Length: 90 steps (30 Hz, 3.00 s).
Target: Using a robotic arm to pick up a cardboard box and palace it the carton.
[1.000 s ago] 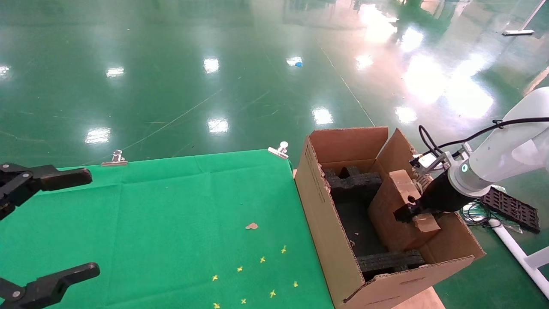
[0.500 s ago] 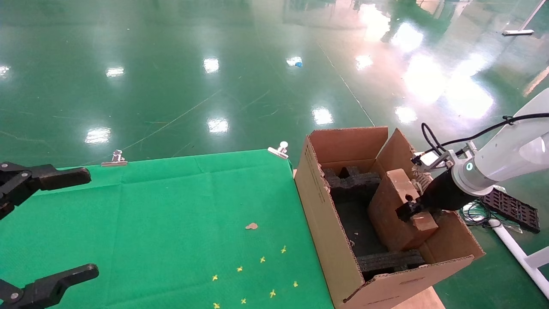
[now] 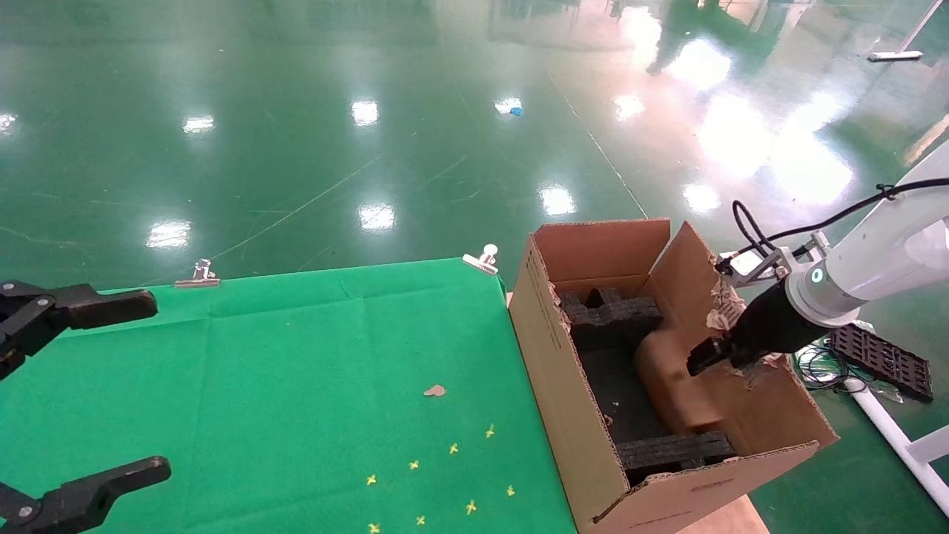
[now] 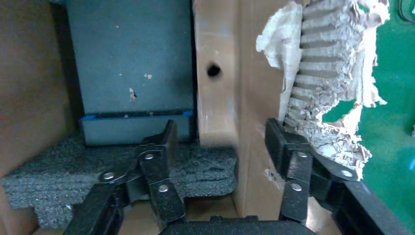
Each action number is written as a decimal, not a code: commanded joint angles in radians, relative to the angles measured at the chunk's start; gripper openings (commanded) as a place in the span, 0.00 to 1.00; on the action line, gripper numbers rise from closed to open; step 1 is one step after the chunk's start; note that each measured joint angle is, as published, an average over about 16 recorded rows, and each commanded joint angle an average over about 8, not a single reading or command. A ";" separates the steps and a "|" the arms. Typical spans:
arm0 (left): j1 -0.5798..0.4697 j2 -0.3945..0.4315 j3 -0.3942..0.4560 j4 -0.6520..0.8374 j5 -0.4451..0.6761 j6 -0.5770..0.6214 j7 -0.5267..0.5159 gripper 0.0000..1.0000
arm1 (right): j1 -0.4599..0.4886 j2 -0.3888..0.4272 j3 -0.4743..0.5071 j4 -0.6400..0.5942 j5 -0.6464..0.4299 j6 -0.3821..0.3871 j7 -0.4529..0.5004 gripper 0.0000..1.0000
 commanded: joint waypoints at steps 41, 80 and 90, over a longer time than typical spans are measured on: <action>-0.001 -0.001 0.002 0.001 -0.001 -0.001 0.001 1.00 | 0.182 0.176 0.373 0.450 0.224 -0.112 -0.410 1.00; -0.001 -0.001 0.005 0.001 -0.003 -0.002 0.002 1.00 | -0.628 0.264 1.186 1.098 0.575 -0.235 -0.713 1.00; -0.001 -0.002 0.005 0.001 -0.003 -0.002 0.003 1.00 | -0.808 0.283 1.365 1.240 0.652 -0.262 -0.777 1.00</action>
